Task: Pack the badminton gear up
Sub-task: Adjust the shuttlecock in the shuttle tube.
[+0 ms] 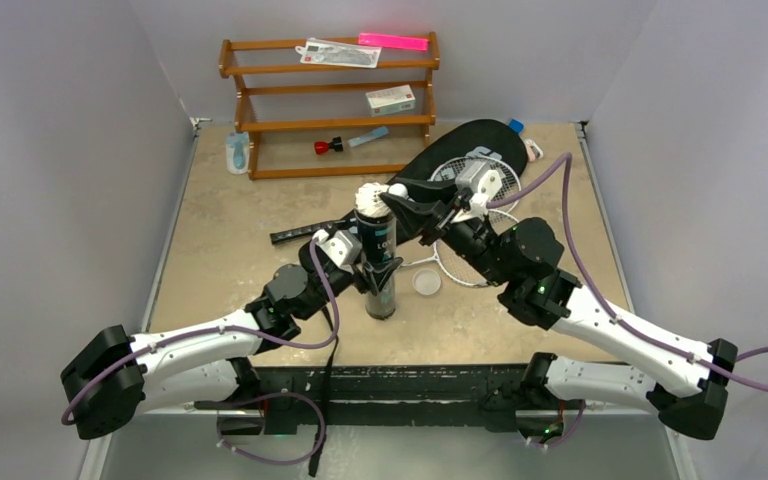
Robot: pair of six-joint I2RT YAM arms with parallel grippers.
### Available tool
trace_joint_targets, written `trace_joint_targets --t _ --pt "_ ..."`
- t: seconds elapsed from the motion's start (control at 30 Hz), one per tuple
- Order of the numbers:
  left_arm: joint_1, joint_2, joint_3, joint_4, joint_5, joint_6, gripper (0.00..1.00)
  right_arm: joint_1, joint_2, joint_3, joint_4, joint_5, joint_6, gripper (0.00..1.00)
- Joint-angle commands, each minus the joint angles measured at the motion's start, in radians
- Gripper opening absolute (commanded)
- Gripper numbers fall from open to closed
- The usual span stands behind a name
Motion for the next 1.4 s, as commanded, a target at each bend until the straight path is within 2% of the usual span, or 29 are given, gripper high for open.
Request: trace_joint_targets --t 0.0,0.3,0.5,0.83,1.2,1.37 --pt "0.002 0.006 0.006 -0.005 -0.006 0.000 0.55 0.000 -0.040 0.056 -0.055 -0.039 -0.013 0.07" --pt "0.002 0.005 0.010 -0.014 -0.005 0.002 0.55 0.001 -0.047 0.100 -0.172 -0.081 -0.012 0.05" --pt "-0.008 0.013 0.020 -0.029 -0.002 0.022 0.55 0.000 -0.007 0.195 -0.313 -0.035 0.012 0.01" --pt "-0.029 0.023 0.022 -0.030 -0.003 0.043 0.55 0.001 0.008 0.288 -0.452 0.026 0.047 0.00" --pt "-0.033 0.020 0.020 -0.035 -0.002 0.039 0.55 0.000 0.032 0.377 -0.598 -0.004 0.062 0.00" --pt "-0.033 0.013 0.016 -0.036 0.001 0.039 0.55 0.000 0.037 0.378 -0.613 -0.017 0.067 0.00"
